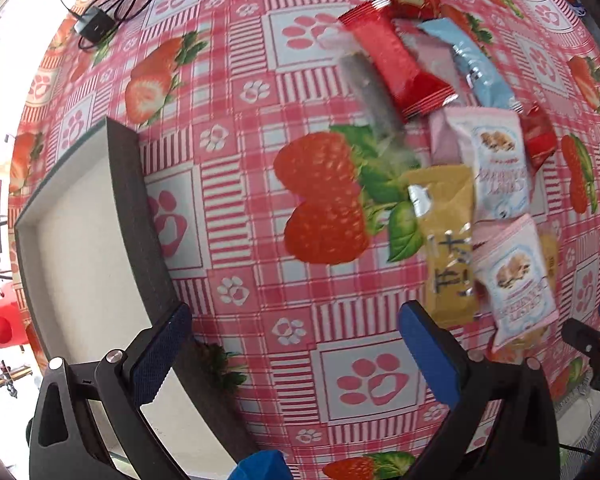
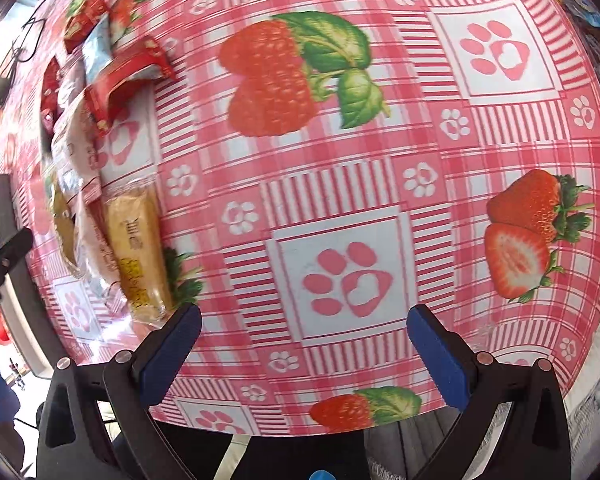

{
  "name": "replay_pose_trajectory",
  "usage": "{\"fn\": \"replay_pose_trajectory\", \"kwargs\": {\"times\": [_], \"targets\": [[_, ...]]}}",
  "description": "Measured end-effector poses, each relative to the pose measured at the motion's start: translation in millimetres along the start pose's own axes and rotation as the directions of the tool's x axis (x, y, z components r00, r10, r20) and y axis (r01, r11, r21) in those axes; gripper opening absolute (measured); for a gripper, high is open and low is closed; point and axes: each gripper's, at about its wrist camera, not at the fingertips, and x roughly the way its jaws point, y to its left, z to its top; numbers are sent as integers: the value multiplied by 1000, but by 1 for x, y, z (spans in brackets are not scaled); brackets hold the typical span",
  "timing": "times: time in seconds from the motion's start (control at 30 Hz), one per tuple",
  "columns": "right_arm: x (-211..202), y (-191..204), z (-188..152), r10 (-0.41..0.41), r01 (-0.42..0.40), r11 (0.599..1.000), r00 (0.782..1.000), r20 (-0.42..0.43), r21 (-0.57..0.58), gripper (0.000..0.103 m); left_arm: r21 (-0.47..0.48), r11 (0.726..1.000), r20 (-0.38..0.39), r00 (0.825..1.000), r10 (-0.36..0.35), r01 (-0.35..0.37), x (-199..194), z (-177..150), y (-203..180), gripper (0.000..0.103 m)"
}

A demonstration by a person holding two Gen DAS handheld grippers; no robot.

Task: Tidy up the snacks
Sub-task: 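Move both tools over the snack pile beside the white tray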

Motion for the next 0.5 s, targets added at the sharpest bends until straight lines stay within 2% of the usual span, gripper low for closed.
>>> {"fn": "replay_pose_trajectory", "kwargs": {"times": [0.07,0.17,0.23,0.3,0.4,0.5], "targets": [[0,19,2,-31,31,999,1000,5,-36,103,2,1000,-19,1000,1,-1,14,-10,12,103],[-4,34,9,-71,72,997,997,35,-37,103,25,1000,15,1000,8,-9,15,-15,20,103],[-10,35,15,-75,75,997,995,61,3,103,31,999,6,1000,-23,23,10,-13,21,103],[-16,32,22,-74,71,997,994,81,38,103,22,997,29,997,-72,71,-5,-5,19,103],[-18,37,35,-74,71,997,994,79,41,103,42,992,51,991,-121,119,-18,11,-2,103],[-21,44,45,-68,65,997,995,73,47,103,87,989,47,992,-120,116,-18,26,-29,103]]}}
